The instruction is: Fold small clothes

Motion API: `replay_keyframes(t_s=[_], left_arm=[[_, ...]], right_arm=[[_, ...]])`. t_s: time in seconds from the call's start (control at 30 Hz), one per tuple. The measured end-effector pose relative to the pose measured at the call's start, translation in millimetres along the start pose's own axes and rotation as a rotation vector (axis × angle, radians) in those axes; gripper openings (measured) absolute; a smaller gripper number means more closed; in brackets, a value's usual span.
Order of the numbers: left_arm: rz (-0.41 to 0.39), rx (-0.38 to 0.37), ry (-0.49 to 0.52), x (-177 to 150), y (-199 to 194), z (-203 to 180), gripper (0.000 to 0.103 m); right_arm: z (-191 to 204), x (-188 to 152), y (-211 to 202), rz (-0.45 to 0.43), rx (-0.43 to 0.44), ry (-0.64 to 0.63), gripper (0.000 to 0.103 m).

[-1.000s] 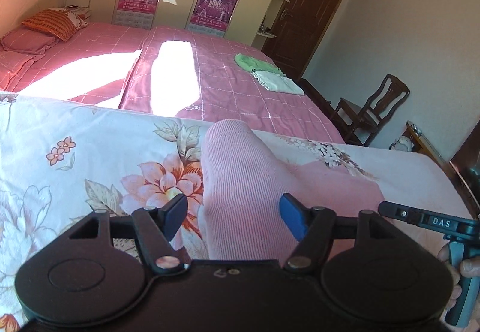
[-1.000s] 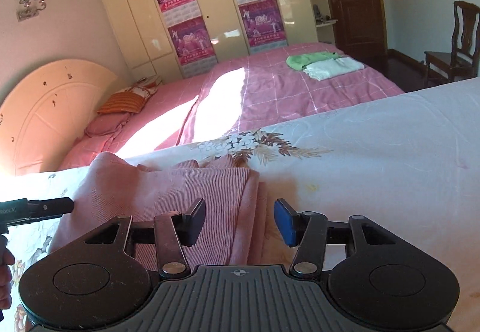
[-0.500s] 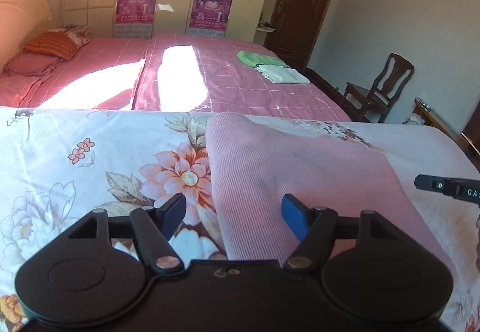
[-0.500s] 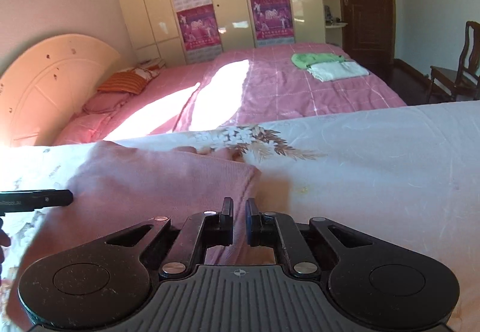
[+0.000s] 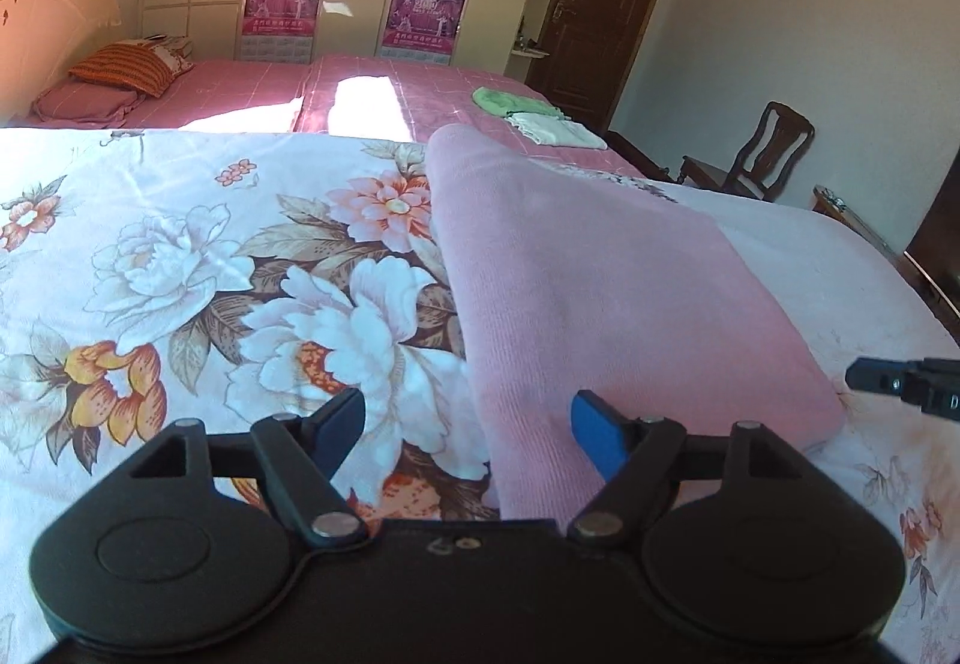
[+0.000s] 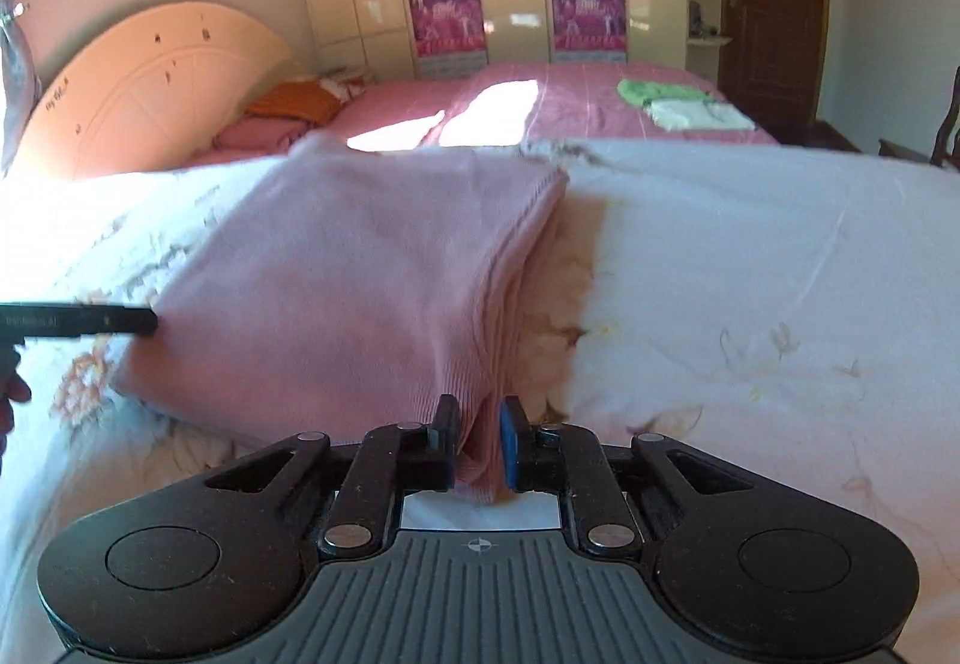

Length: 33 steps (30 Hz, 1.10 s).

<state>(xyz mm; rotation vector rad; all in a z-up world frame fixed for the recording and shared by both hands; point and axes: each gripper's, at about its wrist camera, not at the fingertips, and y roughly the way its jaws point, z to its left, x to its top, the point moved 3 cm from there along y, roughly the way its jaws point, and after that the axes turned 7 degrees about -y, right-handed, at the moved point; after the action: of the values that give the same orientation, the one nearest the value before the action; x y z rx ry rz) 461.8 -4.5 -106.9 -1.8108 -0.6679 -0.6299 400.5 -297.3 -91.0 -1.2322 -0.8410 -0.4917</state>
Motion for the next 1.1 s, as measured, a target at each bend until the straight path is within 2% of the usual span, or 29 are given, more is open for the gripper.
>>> replay_keyframes(t_s=[0.07, 0.13, 0.17, 0.3, 0.47, 0.53, 0.6, 0.67, 0.73, 0.8, 0.83, 0.87, 0.9, 0.93, 1.1], left_arm=[[0.033, 0.011, 0.015, -4.5, 6.7, -3.3, 0.077], [0.086, 0.038, 0.02, -14.3, 20.6, -2.2, 0.078], [0.079, 0.041, 0.026, -17.0, 23.1, -1.6, 0.079], [0.074, 0.067, 0.039, -17.8, 19.7, -7.3, 0.079], [0.073, 0.069, 0.041, -20.4, 18.4, -6.4, 0.08], [0.073, 0.07, 0.043, -21.0, 18.4, -6.8, 0.08], [0.075, 0.071, 0.05, -21.3, 18.7, -7.5, 0.08], [0.079, 0.071, 0.058, -20.9, 18.4, -7.5, 0.081], [0.083, 0.088, 0.075, -20.1, 18.4, -6.8, 0.087], [0.08, 0.098, 0.069, -15.1, 13.7, -6.3, 0.088], [0.06, 0.091, 0.062, -11.8, 9.1, -6.0, 0.087], [0.034, 0.083, 0.05, -6.7, 4.7, -4.9, 0.087], [0.02, 0.064, 0.037, -1.3, 3.0, -3.5, 0.087], [0.01, 0.042, 0.023, 4.6, 2.9, -1.9, 0.086], [0.038, -0.1, -0.089, 37.9, 26.7, 6.1, 0.08]], right_arm=[[5.3, 3.6, 0.9, -0.016, 0.0, 0.005, 0.014], [12.2, -6.4, 22.7, 0.068, -0.004, -0.031, 0.014], [14.6, -16.2, 38.2, 0.144, -0.027, -0.059, 0.014], [24.3, -16.3, 40.3, 0.135, -0.061, -0.089, 0.013], [26.6, -0.4, 26.9, 0.023, -0.074, -0.046, 0.014], [27.4, -1.8, 39.1, 0.055, -0.086, -0.057, 0.014], [31.2, -16.4, 61.7, 0.157, -0.112, -0.131, 0.013], [31.7, -13.6, 58.1, 0.147, -0.114, -0.134, 0.014], [27.8, -9.7, 53.0, 0.146, -0.099, -0.101, 0.014], [17.2, -6.6, 40.6, 0.096, -0.085, -0.025, 0.015], [10.4, -5.1, 34.3, 0.07, -0.074, 0.02, 0.02], [1.9, -3.4, 30.1, 0.053, -0.071, 0.071, 0.031], [-7.3, -1.3, 26.8, 0.036, -0.057, 0.133, 0.065], [-17.3, 0.6, 26.1, 0.027, -0.023, 0.19, 0.072], [-56.4, 15.5, 43.6, 0.031, 0.121, 0.395, 0.072]])
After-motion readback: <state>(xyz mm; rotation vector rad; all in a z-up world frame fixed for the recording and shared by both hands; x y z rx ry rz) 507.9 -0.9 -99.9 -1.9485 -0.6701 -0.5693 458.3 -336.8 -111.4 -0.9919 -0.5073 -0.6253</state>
